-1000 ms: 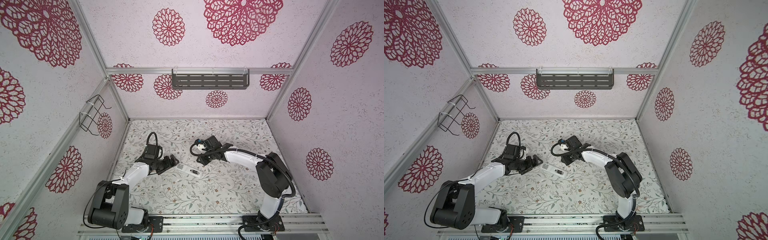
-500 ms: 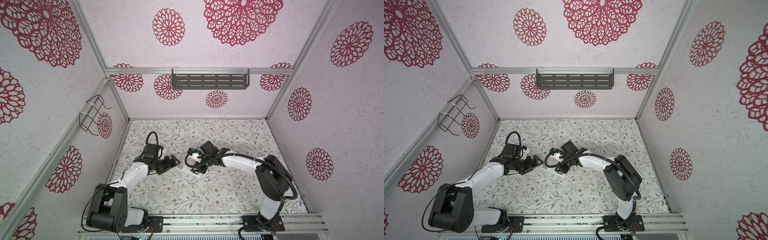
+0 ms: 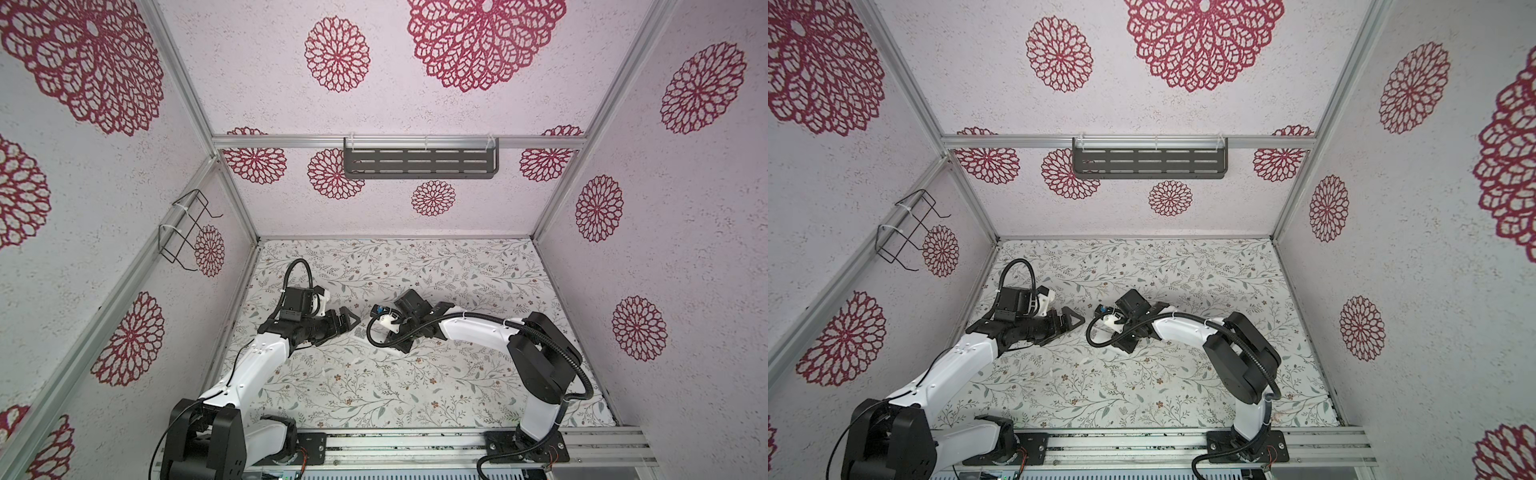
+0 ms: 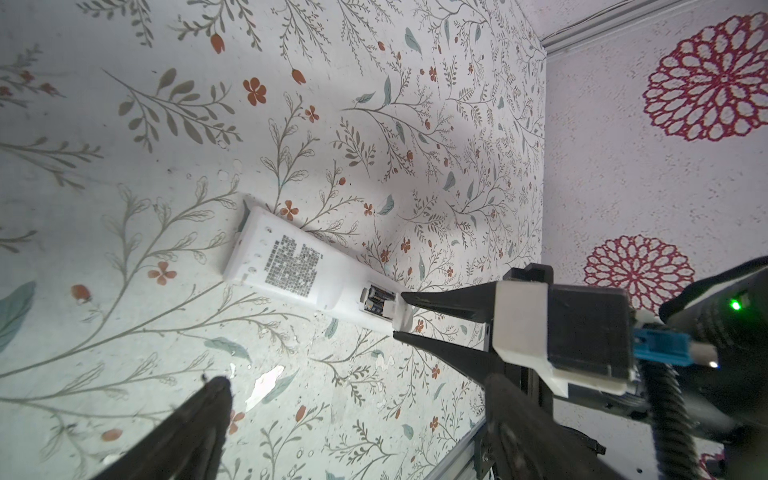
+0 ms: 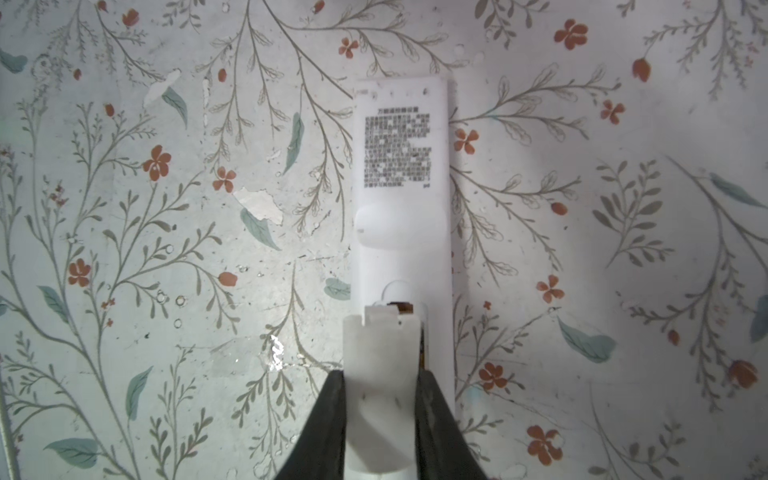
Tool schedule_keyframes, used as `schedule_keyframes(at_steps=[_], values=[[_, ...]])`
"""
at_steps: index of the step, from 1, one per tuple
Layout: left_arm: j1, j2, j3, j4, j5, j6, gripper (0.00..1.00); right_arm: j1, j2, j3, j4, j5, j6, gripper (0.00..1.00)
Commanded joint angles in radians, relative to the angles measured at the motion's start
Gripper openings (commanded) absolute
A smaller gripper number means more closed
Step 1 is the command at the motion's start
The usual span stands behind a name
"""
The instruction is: Load the batteries into the remote control
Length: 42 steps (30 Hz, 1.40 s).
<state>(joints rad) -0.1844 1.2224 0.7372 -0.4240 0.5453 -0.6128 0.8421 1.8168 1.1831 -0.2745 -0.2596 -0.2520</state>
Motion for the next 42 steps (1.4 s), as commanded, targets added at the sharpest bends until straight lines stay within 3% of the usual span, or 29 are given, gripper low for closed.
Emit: schedule_keyframes(at_steps=[1,33,42], values=[[0.0,-0.011,-0.002,0.011,0.009,0.018,0.97,0.009,0.009,0.0,0.005,0.047,-0.03,0.21],[0.0,0.001,-0.001,0.023,0.004,0.02,0.97,0.047,0.034,-0.007,-0.043,0.137,-0.033,0.2],[0.0,0.014,0.005,0.028,0.01,0.021,0.97,0.047,0.033,-0.008,-0.051,0.132,-0.019,0.25]])
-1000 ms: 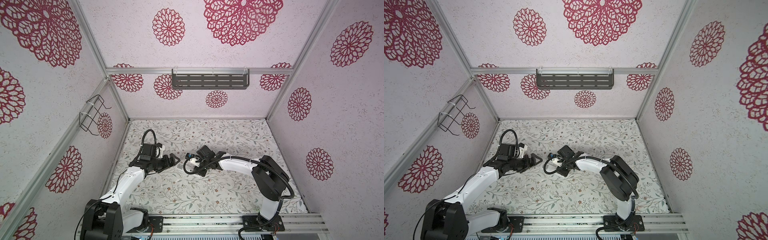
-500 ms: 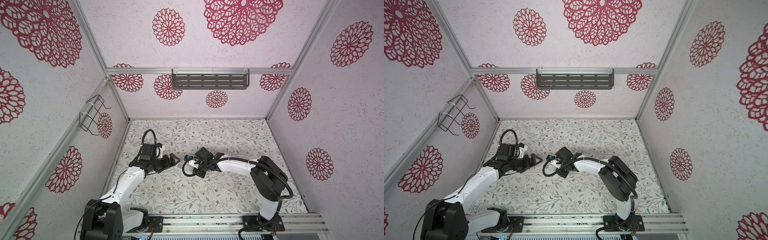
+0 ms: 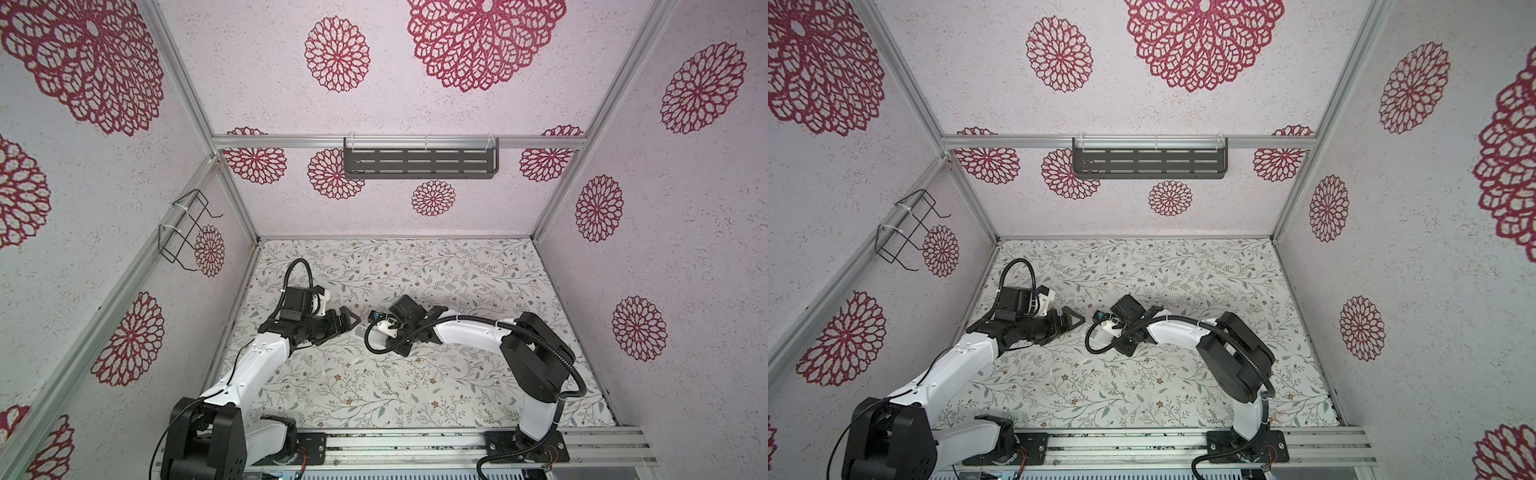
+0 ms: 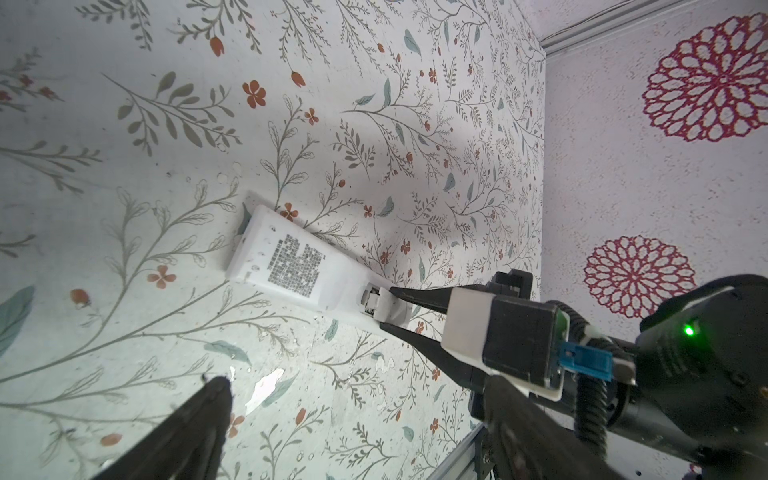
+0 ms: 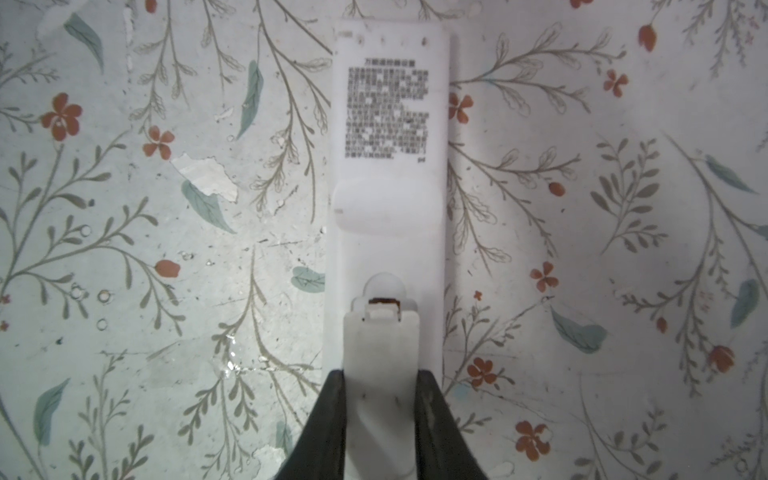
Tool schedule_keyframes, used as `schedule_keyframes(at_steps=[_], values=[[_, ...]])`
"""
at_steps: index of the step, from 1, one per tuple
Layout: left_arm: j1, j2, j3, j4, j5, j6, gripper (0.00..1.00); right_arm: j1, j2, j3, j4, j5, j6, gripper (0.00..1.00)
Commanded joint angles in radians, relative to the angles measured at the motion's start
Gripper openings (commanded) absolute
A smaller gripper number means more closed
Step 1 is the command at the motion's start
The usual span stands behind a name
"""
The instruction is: Load the batteries into the remote control
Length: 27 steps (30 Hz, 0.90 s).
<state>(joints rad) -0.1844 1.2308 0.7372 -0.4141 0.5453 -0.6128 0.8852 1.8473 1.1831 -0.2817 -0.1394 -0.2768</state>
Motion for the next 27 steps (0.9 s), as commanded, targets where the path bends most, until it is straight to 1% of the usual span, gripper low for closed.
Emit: schedule_keyframes(at_steps=[1,27], values=[[0.0,0.006,0.005,0.02,0.01,0.022,0.97,0.004,0.002,-0.007,-0.045,0.008,0.007,0.26],[0.0,0.011,0.007,0.026,0.013,0.021,0.97,0.004,-0.016,-0.002,-0.061,-0.002,0.015,0.36]])
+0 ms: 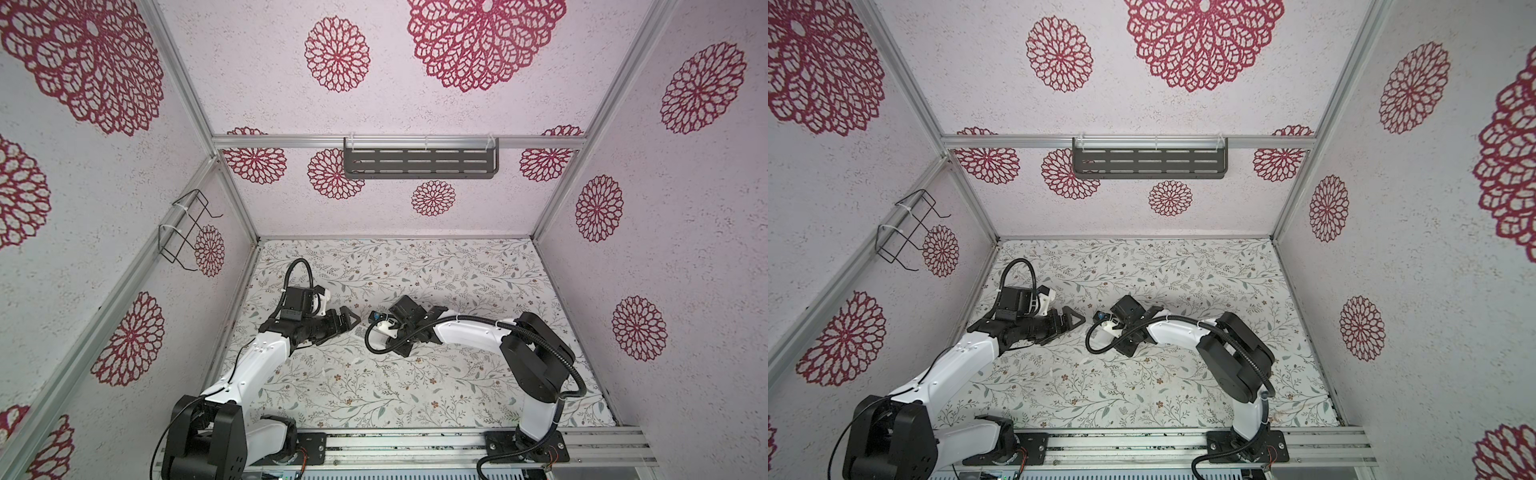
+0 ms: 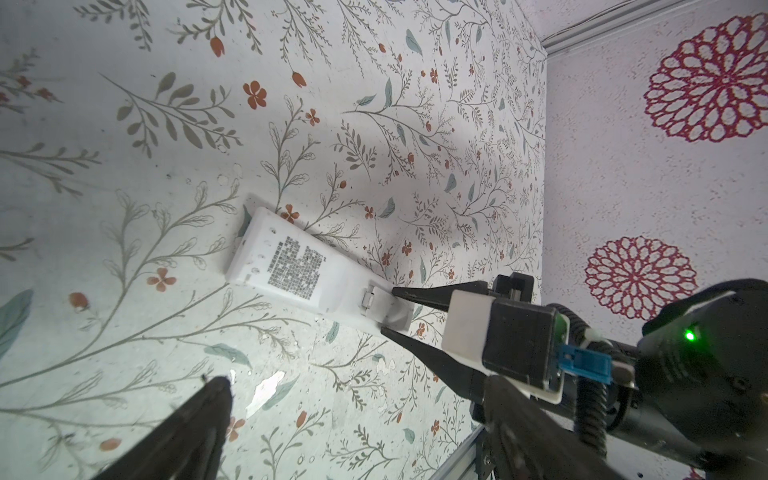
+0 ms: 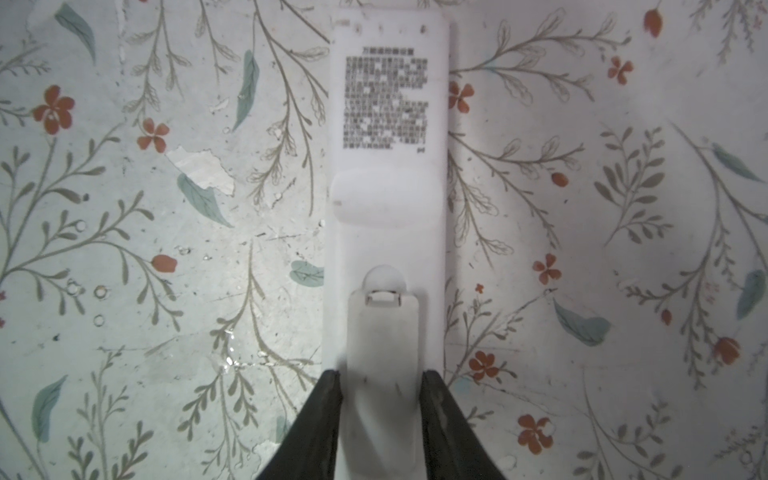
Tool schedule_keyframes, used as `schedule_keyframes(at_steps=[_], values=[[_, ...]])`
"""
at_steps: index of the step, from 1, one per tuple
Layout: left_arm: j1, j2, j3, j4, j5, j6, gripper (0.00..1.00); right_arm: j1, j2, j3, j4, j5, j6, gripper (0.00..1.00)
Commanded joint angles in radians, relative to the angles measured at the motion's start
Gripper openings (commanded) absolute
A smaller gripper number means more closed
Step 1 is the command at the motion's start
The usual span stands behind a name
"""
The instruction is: Load the batteries into the remote control
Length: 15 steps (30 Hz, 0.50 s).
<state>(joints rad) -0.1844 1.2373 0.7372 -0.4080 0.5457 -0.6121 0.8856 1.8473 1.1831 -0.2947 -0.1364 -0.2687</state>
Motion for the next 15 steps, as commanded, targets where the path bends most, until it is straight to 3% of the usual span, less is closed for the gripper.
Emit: schedule_keyframes(at_steps=[1,6,15], values=[[0.0,0.005,0.008,0.022,0.011,0.021,0.97,0.003,-0.019,-0.002,-0.049,-0.006,0.006,0.37],[0.0,0.012,0.013,0.027,0.016,0.021,0.97,0.0,-0.055,-0.004,-0.042,-0.028,0.023,0.41],[0.0,0.024,0.018,0.036,0.022,0.024,0.97,-0.041,-0.108,-0.01,0.017,-0.103,0.161,0.61]])
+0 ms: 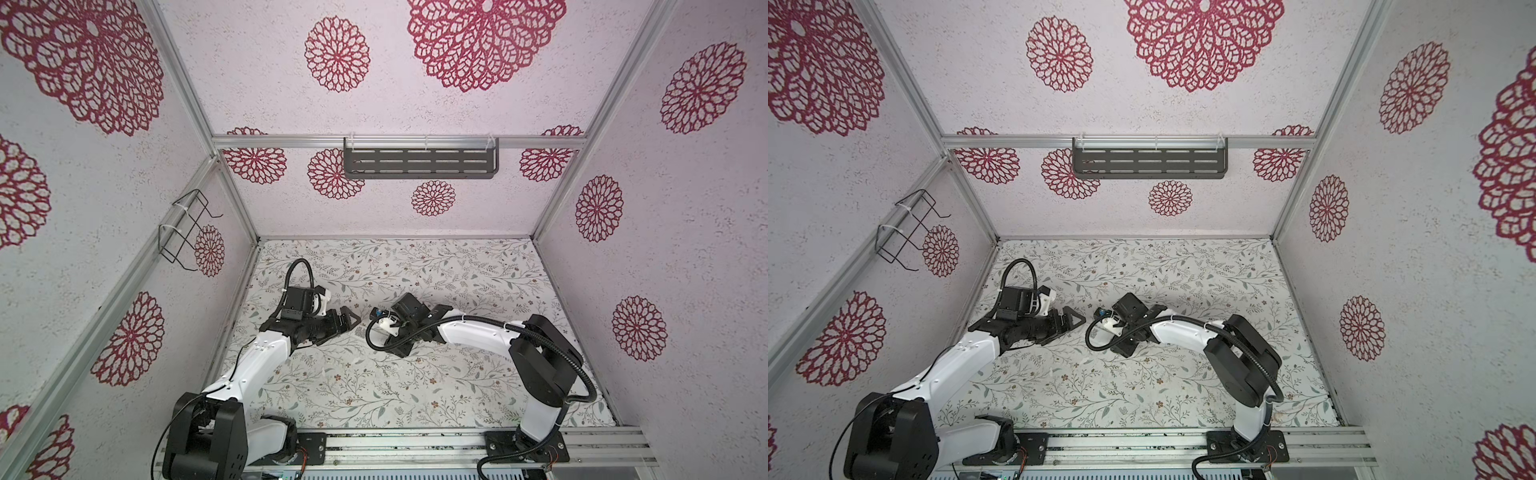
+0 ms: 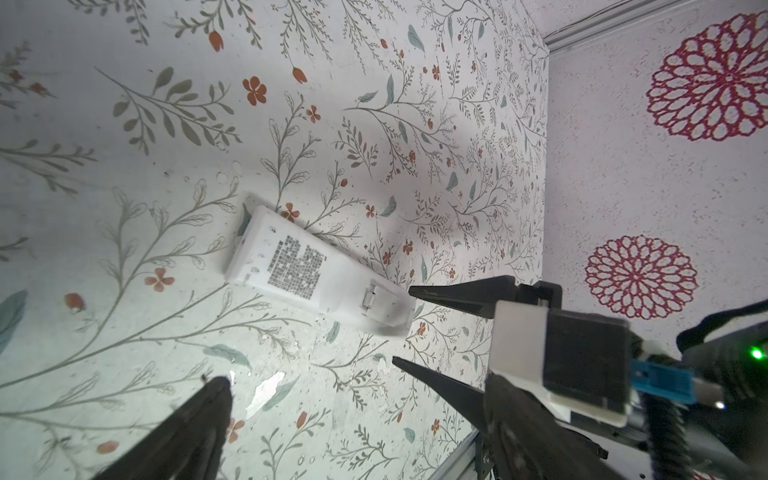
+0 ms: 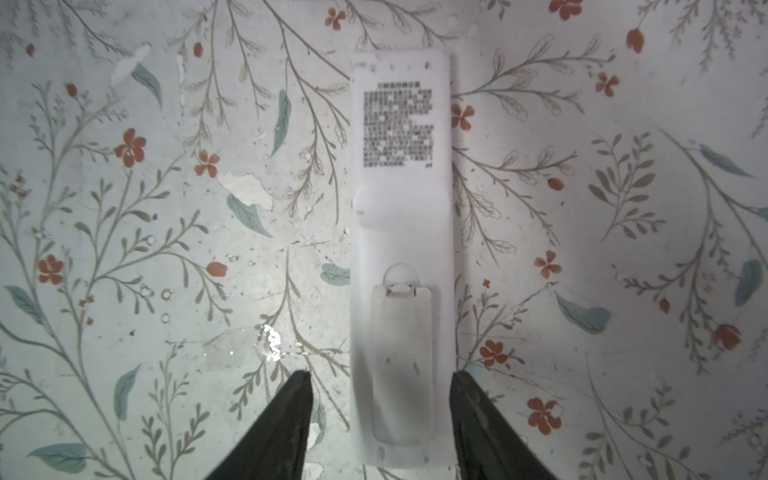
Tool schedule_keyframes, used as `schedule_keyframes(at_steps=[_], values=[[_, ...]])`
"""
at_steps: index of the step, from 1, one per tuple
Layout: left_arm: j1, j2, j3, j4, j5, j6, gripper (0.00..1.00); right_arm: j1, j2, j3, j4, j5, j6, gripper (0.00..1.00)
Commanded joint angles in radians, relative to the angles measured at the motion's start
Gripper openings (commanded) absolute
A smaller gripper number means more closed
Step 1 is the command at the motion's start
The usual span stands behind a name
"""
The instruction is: Load the batteries into the remote control
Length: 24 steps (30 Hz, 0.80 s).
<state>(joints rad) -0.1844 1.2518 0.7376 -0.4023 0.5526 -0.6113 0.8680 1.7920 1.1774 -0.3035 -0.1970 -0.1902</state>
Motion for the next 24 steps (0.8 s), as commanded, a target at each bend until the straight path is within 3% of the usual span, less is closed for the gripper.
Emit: schedule_keyframes(at_steps=[1,9,17,24], values=[[0.0,0.01,0.018,0.032,0.014,0.022,0.98,-0.033,-0.053,0.004,0.025,-0.062,0.112,0.63],[0.005,0.009,0.021,0.036,0.016,0.026,0.97,-0.119,-0.003,0.065,0.023,-0.129,0.356,0.68],[-0.001,0.0,0.014,0.061,0.048,0.021,0.97,-0.123,0.099,0.173,-0.06,-0.128,0.398,0.69],[-0.068,-0.009,0.012,0.077,0.07,0.029,0.97,-0.118,0.152,0.212,-0.095,-0.128,0.405,0.7]])
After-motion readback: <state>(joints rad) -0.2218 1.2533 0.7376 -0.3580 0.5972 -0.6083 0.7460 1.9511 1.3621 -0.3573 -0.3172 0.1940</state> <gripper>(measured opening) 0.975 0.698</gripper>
